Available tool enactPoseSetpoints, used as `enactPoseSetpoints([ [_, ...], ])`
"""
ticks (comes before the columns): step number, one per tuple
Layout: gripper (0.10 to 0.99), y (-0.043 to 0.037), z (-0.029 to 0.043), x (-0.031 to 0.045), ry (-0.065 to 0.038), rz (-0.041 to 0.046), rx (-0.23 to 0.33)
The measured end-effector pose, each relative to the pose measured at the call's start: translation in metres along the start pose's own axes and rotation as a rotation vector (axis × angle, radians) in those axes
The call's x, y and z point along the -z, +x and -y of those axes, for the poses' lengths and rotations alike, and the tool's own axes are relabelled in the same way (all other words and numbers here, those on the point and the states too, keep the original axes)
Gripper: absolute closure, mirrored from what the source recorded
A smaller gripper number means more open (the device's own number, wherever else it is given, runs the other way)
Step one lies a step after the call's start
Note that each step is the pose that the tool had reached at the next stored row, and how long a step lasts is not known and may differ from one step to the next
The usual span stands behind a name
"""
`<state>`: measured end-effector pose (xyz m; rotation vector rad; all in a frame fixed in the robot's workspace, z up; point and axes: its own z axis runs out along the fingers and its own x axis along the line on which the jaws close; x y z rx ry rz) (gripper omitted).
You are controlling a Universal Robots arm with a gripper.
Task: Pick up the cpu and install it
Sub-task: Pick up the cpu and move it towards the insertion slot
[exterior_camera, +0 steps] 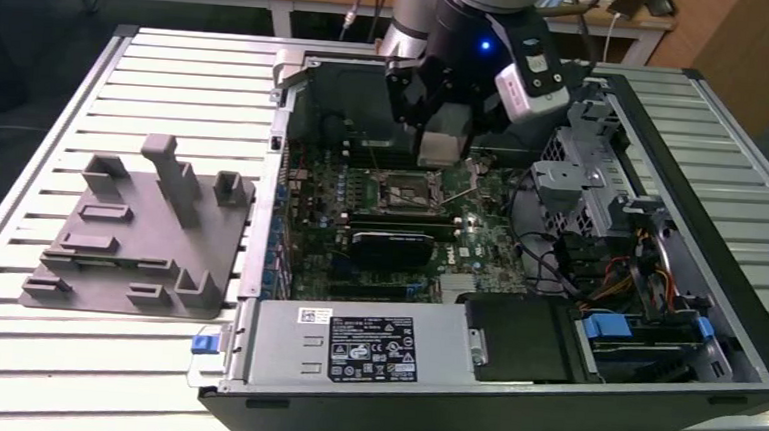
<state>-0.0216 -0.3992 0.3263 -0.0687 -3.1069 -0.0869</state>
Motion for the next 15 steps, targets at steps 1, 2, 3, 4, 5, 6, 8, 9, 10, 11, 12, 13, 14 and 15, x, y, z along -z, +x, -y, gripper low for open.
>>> enactPoseSetpoints([
  [1,0.545,0.0,-0.0006,-0.0015,0.0,0.0001,0.0],
  [2,0.545,0.0,-0.0012,-0.0031,0.0,0.0001,0.0],
  [3,0.545,-0.0001,-0.0017,-0.0047,0.0,0.0001,0.0],
  [4,0.545,-0.0001,-0.0022,-0.0064,0.0,0.0001,0.0],
  [5,0.545,-0.0002,-0.0025,-0.0082,0.0,0.0,0.0],
  [6,0.545,-0.0002,-0.0028,-0.01,0.0,0.0,0.0],
  [8,0.545,-0.0003,-0.0035,-0.0139,0.0,0.0001,0.0],
  [9,0.545,-0.0003,-0.0038,-0.0157,0.0,0.0001,0.0],
  [10,0.545,-0.0004,-0.0041,-0.0175,0.0,0.0,0.0],
  [11,0.545,-0.0004,-0.0043,-0.0193,0.0,0.0,0.0],
  [12,0.545,-0.0005,-0.0045,-0.0211,-0.001,0.0,0.0],
  [13,0.545,-0.0005,-0.0047,-0.0229,-0.001,0.0,0.0],
  [14,0.545,-0.0006,-0.0049,-0.0247,-0.002,-0.0001,0.0],
  [15,0.545,-0.0006,-0.0051,-0.0265,-0.003,-0.0001,0.0],
])
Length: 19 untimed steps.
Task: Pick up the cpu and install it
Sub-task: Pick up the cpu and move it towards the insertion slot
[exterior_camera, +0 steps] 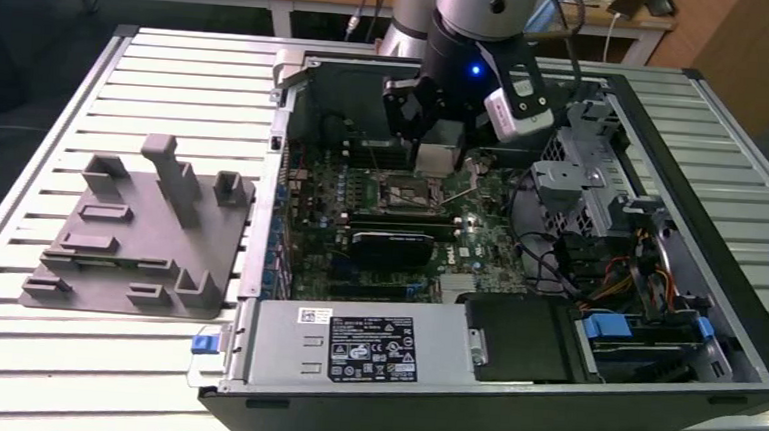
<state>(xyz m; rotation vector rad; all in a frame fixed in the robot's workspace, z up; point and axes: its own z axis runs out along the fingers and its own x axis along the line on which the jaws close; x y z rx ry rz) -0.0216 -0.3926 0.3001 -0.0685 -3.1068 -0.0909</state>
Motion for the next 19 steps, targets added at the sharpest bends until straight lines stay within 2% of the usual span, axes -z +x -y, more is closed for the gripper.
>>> enactPoseSetpoints([
  [9,0.545,0.0003,-0.0018,-0.0149,-0.012,-0.0006,0.002],
  [14,0.545,0.0027,-0.0026,-0.0209,-0.014,-0.0008,0.004],
  [19,0.545,0.0028,-0.0047,-0.0271,-0.024,-0.0014,0.005],
])
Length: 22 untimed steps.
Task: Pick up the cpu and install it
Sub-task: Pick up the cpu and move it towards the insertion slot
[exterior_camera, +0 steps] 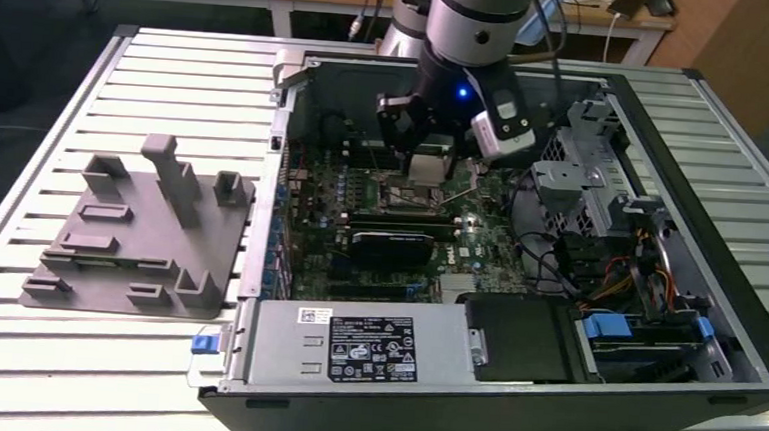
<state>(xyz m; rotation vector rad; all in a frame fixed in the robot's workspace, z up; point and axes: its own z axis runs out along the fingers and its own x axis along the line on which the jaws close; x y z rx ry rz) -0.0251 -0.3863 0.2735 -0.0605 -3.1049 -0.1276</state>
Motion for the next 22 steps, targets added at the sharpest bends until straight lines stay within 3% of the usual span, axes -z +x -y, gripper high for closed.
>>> enactPoseSetpoints([
  [13,0.545,0.0008,-0.0078,-0.0147,-0.004,-0.0004,0.003],
  [22,0.545,0.002,-0.0127,-0.0259,0.012,0.0007,0.002],
])
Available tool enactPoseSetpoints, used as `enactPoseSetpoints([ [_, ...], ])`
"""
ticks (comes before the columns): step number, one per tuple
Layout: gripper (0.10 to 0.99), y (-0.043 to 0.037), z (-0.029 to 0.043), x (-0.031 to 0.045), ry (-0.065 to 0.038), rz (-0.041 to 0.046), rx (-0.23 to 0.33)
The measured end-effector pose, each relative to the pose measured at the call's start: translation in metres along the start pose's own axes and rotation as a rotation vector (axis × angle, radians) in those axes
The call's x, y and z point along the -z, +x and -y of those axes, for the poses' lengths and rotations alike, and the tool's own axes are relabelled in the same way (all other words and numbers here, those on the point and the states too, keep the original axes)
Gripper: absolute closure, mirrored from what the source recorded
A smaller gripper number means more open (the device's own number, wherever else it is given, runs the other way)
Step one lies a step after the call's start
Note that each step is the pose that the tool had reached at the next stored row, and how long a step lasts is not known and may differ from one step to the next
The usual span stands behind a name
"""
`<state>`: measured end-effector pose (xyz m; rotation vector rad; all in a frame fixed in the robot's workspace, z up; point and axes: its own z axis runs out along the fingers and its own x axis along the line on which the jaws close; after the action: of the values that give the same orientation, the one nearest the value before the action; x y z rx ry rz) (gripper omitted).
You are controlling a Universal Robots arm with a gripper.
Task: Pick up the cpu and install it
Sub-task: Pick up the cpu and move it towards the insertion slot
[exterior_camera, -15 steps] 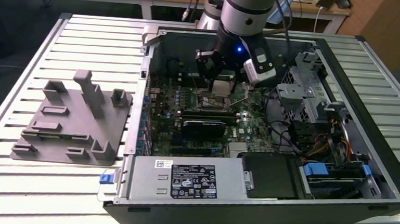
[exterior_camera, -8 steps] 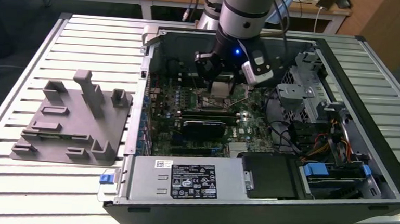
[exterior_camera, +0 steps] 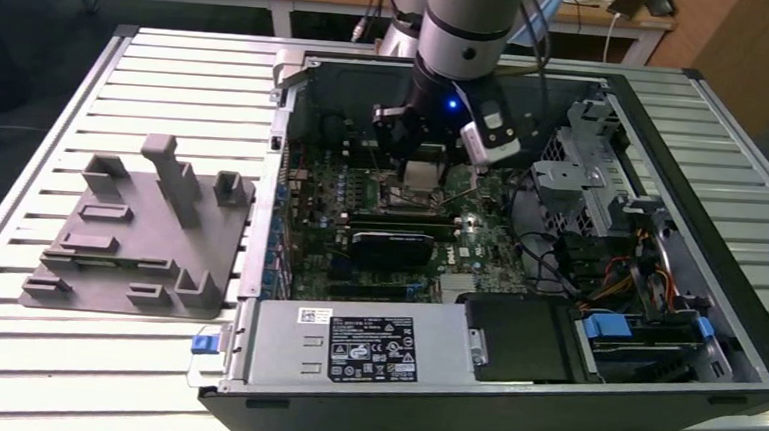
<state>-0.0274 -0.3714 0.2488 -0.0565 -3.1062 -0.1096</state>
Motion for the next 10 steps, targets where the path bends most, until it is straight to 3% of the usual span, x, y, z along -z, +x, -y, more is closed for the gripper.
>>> enactPoseSetpoints([
  [10,0.545,0.0025,-0.0098,-0.008,0.0,0.0,0.0],
])
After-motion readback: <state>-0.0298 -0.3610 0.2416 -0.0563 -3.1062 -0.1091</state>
